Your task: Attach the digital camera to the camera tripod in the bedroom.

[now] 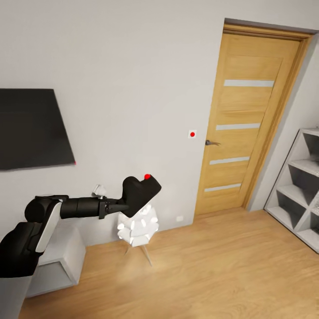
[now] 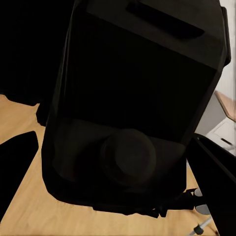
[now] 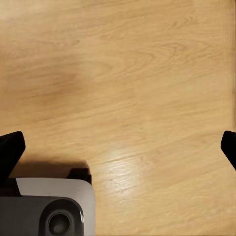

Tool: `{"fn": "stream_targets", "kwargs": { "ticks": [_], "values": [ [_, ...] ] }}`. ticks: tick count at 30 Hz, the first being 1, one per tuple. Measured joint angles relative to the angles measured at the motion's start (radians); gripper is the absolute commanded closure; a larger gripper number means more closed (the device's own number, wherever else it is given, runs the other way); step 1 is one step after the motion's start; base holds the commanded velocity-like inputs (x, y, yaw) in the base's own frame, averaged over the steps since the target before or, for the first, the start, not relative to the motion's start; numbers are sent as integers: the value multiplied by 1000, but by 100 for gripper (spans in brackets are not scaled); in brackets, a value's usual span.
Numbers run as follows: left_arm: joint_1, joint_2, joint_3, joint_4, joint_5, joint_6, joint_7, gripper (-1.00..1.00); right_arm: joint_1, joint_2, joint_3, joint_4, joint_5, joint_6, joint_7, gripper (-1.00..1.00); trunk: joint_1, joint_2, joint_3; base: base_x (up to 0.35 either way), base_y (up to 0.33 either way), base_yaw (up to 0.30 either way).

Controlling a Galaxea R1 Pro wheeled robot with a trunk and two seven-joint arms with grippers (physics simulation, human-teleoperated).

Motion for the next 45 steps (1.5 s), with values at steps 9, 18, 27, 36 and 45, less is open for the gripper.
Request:
{"fn": "stream_targets", "kwargs": {
  "ticks": [9,18,27,36,45],
  "values": [
    [0,0,-2,0,0,0,0,100,0,0,0,0,0,0,0,-100,0,0,0,341,-99,-279],
    [1,0,-4,0,-1,0,0,100,0,0,0,0,0,0,0,-100,0,0,0,306,-193,-279],
    [1,0,-4,0,-1,0,0,100,0,0,0,0,0,0,0,-100,0,0,0,283,-230,-190],
    [1,0,-5,0,-2,0,-1,100,0,1,0,0,0,0,0,-100,0,0,0,150,-151,-23],
    [1,0,-5,-2,-2,0,-4,100,0,1,0,0,0,0,0,-100,1,0,0,17,-18,-2]
  ]
}}
